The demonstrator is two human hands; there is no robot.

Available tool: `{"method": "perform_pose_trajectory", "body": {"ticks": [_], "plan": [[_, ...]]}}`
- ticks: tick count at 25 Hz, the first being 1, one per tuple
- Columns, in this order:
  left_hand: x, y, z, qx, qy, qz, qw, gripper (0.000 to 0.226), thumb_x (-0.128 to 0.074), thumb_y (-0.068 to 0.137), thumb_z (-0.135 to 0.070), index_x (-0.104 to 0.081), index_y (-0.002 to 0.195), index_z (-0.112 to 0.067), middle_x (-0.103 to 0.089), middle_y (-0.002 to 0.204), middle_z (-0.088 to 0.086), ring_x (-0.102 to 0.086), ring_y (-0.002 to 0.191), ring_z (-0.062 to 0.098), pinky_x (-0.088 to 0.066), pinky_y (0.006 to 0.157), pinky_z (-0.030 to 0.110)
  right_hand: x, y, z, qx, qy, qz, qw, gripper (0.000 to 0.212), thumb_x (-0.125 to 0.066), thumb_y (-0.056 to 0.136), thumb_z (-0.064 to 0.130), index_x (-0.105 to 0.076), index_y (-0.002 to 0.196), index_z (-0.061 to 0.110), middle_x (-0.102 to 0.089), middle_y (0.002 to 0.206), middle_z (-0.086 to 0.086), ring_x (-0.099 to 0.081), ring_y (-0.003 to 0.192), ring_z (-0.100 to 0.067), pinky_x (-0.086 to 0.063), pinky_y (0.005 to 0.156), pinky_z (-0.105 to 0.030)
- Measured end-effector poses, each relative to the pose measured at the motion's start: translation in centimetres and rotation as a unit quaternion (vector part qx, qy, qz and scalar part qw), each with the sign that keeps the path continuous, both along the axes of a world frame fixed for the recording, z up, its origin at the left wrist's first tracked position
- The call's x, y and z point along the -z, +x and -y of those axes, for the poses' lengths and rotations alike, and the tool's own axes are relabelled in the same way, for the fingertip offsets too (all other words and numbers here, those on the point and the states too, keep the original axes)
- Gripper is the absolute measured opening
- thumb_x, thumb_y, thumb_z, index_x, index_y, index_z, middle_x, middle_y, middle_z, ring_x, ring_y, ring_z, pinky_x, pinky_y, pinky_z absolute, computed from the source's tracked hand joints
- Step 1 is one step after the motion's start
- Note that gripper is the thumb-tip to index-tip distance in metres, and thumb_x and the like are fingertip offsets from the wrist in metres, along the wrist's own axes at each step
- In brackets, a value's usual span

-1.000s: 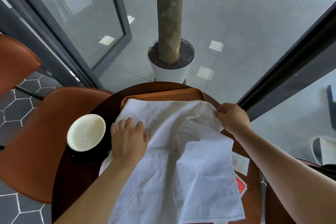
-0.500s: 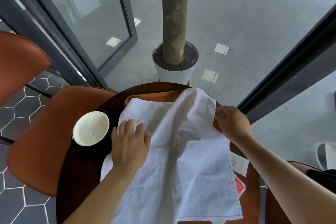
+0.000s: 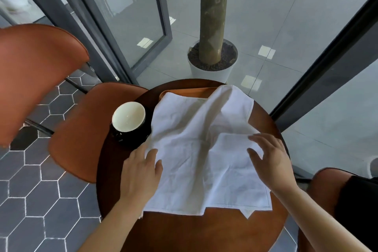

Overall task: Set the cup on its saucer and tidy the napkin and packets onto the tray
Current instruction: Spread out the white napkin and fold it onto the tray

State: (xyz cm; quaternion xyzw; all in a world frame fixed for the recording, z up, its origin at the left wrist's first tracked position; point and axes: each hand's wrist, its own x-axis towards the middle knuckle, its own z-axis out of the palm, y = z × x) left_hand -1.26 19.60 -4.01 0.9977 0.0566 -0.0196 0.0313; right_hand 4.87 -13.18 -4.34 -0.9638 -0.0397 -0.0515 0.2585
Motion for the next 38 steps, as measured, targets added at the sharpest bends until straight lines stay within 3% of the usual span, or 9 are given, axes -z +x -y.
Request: {"method": "perform_pose_trajectory", "body": {"ticks": [6,11,15,18,22,26,31,34,38], "plan": [[1.1,-3.6,-2.7,-0.018,-0.089,-0.005,0.996,0.034,-0.071,0.086,-0.014,-0.068,0.119,-0.008,-0.063,0.115,0.016,-0.061,0.098,0.032,-0.054,0.075,0.042,-0.2,-7.0,0.2,0.074,0.019,-0.104,0.992,0.023,-0.067,0.091,0.018,-0.072,0.114,0.019,-0.068,0.118,0.001,-0.066,0.098,-0.018,-0.056,0.083,-0.036],[1.4,-7.7,-3.8,0.109,-0.119,0.015,0.987,0.028,-0.089,0.069,-0.016,-0.076,0.093,-0.011,-0.064,0.095,0.008,-0.062,0.082,0.03,-0.053,0.063,0.042,-0.2,-11.4,1.5,0.15,-0.051,-0.114,0.981,0.009,-0.067,0.087,0.018,-0.074,0.092,0.016,-0.065,0.093,-0.003,-0.063,0.085,-0.027,-0.051,0.07,-0.035],[2.0,-10.2,-4.0,0.148,-0.084,-0.05,0.984,0.037,-0.096,0.056,-0.023,-0.077,0.087,-0.015,-0.066,0.09,0.005,-0.063,0.082,0.029,-0.055,0.063,0.042,1.4,-12.2,2.2,0.157,-0.092,-0.176,0.967,0.014,-0.068,0.087,0.028,-0.071,0.082,0.015,-0.06,0.086,-0.005,-0.061,0.081,-0.029,-0.046,0.066,-0.033],[2.3,-10.3,-3.6,0.151,-0.052,-0.035,0.987,0.027,-0.09,0.064,-0.017,-0.076,0.087,-0.014,-0.067,0.088,0.006,-0.063,0.078,0.031,-0.054,0.061,0.041,2.7,-11.7,1.8,0.158,-0.077,-0.174,0.969,0.024,-0.067,0.089,0.034,-0.072,0.092,0.011,-0.064,0.094,-0.009,-0.062,0.085,-0.03,-0.05,0.073,-0.036],[2.2,-10.0,-2.6,0.197,0.021,-0.005,0.98,0.012,-0.081,0.071,-0.005,-0.071,0.069,-0.012,-0.061,0.07,0.004,-0.057,0.061,0.026,-0.047,0.054,0.038,3.1,-11.3,1.9,0.163,-0.052,-0.173,0.97,0.032,-0.065,0.091,0.043,-0.072,0.089,0.012,-0.067,0.09,-0.005,-0.063,0.081,-0.026,-0.052,0.071,-0.036],[2.4,-9.8,-2.4,0.217,0.057,0.019,0.974,0.014,-0.077,0.073,0.0,-0.068,0.068,-0.011,-0.06,0.066,0.004,-0.057,0.061,0.026,-0.047,0.058,0.04,1.5,-12.4,3.1,0.2,-0.008,-0.142,0.969,0.015,-0.064,0.086,0.031,-0.061,0.076,0.021,-0.065,0.071,0.004,-0.059,0.066,-0.02,-0.042,0.059,-0.03],[2.1,-11.5,-2.7,0.185,-0.037,0.126,0.974,0.024,-0.043,0.09,-0.016,-0.064,0.08,-0.01,-0.061,0.073,0.001,-0.059,0.069,0.025,-0.046,0.068,0.04,-0.2,-15.0,5.9,0.227,0.037,-0.135,0.964,0.008,-0.064,0.079,0.023,-0.057,0.077,0.024,-0.063,0.066,0.008,-0.059,0.056,-0.013,-0.04,0.047,-0.025],[2.0,-12.8,-2.6,0.194,-0.048,0.158,0.967,0.023,-0.045,0.089,-0.011,-0.068,0.09,-0.007,-0.064,0.074,0.002,-0.062,0.071,0.026,-0.047,0.074,0.041,-0.6,-16.3,6.6,0.232,0.06,-0.11,0.965,0.011,-0.062,0.081,0.017,-0.059,0.087,0.027,-0.063,0.069,0.011,-0.059,0.053,-0.009,-0.035,0.039,-0.02],[1.9,-14.5,-2.5,0.227,-0.047,0.164,0.959,0.03,-0.041,0.082,-0.006,-0.07,0.088,-0.009,-0.063,0.078,0.002,-0.061,0.073,0.025,-0.05,0.079,0.042,-0.6,-17.1,6.8,0.246,0.088,-0.112,0.959,0.014,-0.064,0.078,0.013,-0.064,0.075,0.026,-0.065,0.06,0.007,-0.062,0.05,-0.013,-0.042,0.042,-0.023]]}}
